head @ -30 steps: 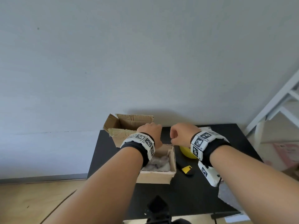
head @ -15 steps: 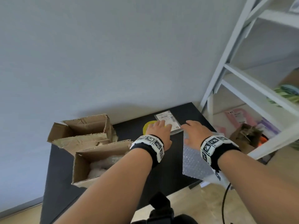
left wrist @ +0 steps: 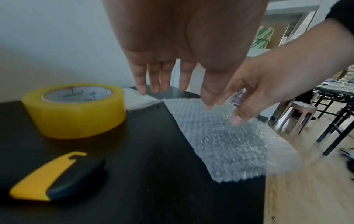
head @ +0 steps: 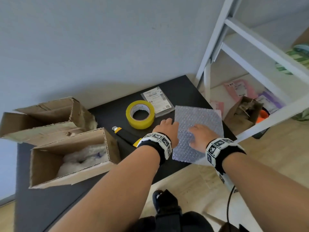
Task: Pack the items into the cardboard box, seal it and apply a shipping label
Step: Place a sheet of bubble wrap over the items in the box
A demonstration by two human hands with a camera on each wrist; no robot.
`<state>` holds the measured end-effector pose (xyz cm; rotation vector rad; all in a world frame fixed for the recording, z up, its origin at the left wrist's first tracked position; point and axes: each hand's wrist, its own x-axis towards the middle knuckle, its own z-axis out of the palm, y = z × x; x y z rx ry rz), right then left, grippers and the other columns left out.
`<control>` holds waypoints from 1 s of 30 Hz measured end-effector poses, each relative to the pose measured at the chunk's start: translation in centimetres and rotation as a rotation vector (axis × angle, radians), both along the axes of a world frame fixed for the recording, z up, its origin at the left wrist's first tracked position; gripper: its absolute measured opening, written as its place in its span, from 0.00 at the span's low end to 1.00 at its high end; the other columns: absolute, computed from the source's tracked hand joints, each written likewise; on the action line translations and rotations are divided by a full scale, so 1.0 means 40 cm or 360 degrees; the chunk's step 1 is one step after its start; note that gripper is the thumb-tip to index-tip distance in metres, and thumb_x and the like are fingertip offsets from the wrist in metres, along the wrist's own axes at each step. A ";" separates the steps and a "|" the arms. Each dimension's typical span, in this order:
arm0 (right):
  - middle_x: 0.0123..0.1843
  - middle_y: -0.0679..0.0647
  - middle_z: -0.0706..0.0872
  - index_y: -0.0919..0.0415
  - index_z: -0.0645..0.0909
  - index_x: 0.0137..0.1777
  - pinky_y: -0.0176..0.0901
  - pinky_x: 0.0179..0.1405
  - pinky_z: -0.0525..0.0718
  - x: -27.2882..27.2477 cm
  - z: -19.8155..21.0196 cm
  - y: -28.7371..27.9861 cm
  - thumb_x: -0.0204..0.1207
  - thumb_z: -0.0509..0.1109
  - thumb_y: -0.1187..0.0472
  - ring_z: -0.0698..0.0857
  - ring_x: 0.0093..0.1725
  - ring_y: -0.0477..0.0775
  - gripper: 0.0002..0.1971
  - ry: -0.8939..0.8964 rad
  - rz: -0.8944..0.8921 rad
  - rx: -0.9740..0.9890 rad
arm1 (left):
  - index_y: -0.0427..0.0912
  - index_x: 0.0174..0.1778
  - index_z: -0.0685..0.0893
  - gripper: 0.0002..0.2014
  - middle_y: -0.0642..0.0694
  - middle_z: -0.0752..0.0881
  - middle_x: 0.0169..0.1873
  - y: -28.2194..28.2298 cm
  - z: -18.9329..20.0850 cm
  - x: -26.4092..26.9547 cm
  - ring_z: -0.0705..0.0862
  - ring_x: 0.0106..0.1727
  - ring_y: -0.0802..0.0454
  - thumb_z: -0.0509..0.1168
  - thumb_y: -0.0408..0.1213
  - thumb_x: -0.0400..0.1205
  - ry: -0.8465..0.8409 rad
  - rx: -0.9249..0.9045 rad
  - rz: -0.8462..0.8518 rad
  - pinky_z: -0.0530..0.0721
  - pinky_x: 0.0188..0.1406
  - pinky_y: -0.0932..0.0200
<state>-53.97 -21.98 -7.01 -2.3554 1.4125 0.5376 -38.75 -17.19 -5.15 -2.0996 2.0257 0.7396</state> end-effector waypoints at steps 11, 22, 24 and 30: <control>0.67 0.53 0.73 0.52 0.71 0.68 0.47 0.61 0.77 0.025 -0.084 0.035 0.75 0.72 0.59 0.71 0.68 0.56 0.22 -0.0058 -0.0059 -0.0047 | 0.43 0.77 0.65 0.29 0.40 0.70 0.71 0.039 -0.086 0.008 0.73 0.70 0.38 0.65 0.41 0.80 0.0138 0.0210 0.0140 0.78 0.64 0.44; 0.50 0.48 0.81 0.52 0.78 0.52 0.43 0.50 0.81 0.078 0.018 0.032 0.76 0.69 0.62 0.81 0.49 0.51 0.07 -0.0259 -0.0038 -0.0058 | 0.44 0.82 0.58 0.28 0.36 0.84 0.60 0.027 -0.019 0.032 0.84 0.57 0.38 0.57 0.44 0.86 0.0318 0.0155 0.0414 0.81 0.52 0.49; 0.51 0.48 0.81 0.53 0.79 0.53 0.41 0.48 0.78 0.096 0.059 0.018 0.76 0.68 0.64 0.80 0.51 0.52 0.08 -0.0340 -0.0011 -0.0126 | 0.44 0.82 0.60 0.26 0.36 0.81 0.67 0.014 0.019 0.050 0.82 0.63 0.38 0.54 0.44 0.87 0.0376 0.0108 0.0521 0.80 0.60 0.50; 0.49 0.47 0.79 0.51 0.78 0.49 0.43 0.47 0.79 0.164 0.210 -0.015 0.74 0.67 0.62 0.80 0.49 0.51 0.06 -0.0473 0.0151 -0.0345 | 0.36 0.71 0.75 0.19 0.37 0.78 0.69 -0.013 0.174 0.128 0.78 0.68 0.39 0.49 0.39 0.89 0.0376 -0.0094 0.0664 0.76 0.66 0.47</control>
